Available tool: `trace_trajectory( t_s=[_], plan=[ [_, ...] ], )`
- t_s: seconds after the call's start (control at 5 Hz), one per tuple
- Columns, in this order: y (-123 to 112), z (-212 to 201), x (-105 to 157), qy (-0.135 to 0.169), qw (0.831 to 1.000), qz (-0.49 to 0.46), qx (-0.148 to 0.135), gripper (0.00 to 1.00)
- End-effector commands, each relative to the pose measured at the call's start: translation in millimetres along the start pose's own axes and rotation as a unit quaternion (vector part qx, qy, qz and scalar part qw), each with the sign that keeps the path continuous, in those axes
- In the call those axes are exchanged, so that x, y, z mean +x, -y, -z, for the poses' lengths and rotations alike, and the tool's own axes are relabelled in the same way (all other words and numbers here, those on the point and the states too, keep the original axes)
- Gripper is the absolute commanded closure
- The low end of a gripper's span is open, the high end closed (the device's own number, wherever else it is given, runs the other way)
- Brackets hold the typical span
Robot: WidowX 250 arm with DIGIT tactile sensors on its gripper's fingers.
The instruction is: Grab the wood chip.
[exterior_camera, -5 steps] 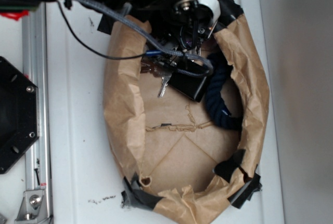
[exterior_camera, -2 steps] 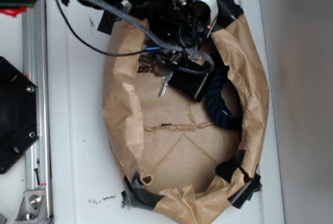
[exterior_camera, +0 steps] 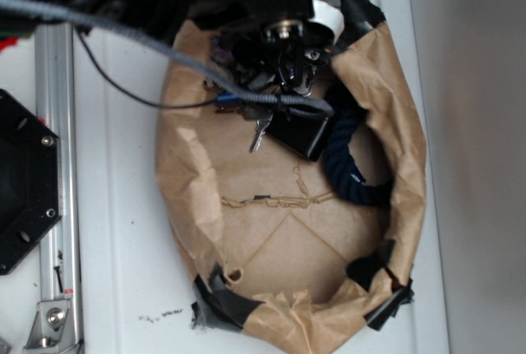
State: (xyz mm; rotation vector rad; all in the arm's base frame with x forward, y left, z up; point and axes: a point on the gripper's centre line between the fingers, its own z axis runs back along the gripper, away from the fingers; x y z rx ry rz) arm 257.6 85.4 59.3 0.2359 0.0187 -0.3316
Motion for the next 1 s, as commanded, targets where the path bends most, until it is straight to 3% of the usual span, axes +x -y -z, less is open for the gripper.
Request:
trace_trajectory(
  t_s=[0.0,0.4,0.6,0.8],
  plan=[
    [20.4,-127.5,11.0,0.099,0.969,-0.224,-0.03,1.0],
    [29.6,-137.9,16.4,0.101,0.962,-0.244,-0.072,1.0],
    [36.5,-139.4,22.2,0.108,0.939,-0.303,-0.124,1.0],
    [41.4,-138.4,26.1,0.102,0.931,-0.316,-0.153,1.0]
  ],
)
